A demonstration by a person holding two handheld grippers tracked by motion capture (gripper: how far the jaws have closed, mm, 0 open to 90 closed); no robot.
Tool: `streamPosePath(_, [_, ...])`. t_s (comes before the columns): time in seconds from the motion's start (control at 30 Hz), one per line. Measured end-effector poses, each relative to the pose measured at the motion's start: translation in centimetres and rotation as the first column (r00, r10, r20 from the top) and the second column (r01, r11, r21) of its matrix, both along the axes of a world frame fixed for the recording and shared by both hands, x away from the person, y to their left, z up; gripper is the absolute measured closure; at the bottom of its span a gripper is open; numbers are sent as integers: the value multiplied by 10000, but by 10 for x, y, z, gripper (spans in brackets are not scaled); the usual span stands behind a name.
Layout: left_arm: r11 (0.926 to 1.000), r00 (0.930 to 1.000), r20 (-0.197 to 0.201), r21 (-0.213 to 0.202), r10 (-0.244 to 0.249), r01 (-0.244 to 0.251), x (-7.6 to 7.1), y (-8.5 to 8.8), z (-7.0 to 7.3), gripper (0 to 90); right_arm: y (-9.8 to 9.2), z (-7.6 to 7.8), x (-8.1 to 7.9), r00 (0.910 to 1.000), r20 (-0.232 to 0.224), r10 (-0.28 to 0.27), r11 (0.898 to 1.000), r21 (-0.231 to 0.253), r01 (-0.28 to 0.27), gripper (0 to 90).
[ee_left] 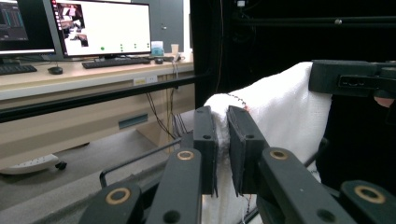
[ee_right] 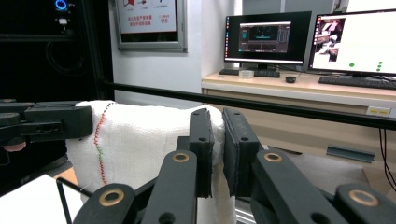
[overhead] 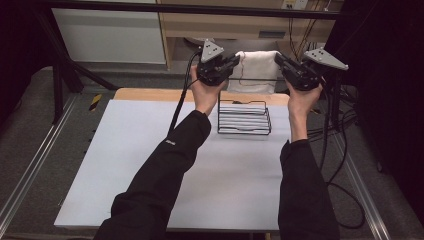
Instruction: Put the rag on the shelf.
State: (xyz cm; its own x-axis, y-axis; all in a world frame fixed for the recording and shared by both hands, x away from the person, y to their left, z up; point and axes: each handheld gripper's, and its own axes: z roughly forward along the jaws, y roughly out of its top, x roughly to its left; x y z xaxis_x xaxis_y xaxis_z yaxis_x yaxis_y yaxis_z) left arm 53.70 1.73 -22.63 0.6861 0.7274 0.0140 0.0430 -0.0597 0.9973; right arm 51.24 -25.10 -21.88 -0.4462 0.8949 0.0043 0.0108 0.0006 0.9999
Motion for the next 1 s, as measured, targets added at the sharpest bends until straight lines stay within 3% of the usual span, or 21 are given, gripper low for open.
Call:
streamPosePath(0.6, [9992,9991,-139,18,-408,409,-15,10,-10,817,4,-8,-15,9995,-150,287,9994,-168,-289,824])
streamPosePath(1.0, [9975,9978,-240,315,-625,632,-26,15,-14,815,4,-13,-31,9982,-304,523,9978,-386,-535,821])
